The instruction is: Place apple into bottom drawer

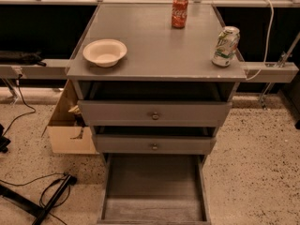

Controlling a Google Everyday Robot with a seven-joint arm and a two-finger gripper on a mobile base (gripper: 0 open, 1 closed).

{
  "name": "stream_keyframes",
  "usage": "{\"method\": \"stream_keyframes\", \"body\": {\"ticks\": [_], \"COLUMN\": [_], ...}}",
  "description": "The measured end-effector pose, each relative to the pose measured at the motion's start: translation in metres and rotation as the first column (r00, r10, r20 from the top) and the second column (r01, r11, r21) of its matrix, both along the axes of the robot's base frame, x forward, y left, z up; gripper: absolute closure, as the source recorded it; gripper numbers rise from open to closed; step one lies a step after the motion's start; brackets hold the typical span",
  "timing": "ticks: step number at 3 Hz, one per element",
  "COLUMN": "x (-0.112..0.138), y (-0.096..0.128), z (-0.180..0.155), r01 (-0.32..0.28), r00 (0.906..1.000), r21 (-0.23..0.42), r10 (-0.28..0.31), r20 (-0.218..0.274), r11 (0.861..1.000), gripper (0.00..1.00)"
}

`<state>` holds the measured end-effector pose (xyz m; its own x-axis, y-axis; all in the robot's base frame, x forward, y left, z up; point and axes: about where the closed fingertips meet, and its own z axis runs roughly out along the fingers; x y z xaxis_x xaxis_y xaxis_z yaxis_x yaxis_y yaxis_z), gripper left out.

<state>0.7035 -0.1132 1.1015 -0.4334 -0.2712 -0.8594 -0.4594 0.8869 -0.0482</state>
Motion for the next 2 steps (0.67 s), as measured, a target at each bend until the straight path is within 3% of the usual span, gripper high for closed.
{"method": "stream_keyframes", "body": {"ticks": [1, 2], "x": [-0.099, -0.167], "y": [0.025, 0.064], "z": [0.042, 0.022], "r01": [-0.041, -0.136], "r00": [0.9987, 0.9907], "r21": [0.113, 0.142], "r10": [0.037, 0.134], "r20": [0.033, 0.023], "r11": [0.993, 0.980], "gripper": [1.00, 1.00]}}
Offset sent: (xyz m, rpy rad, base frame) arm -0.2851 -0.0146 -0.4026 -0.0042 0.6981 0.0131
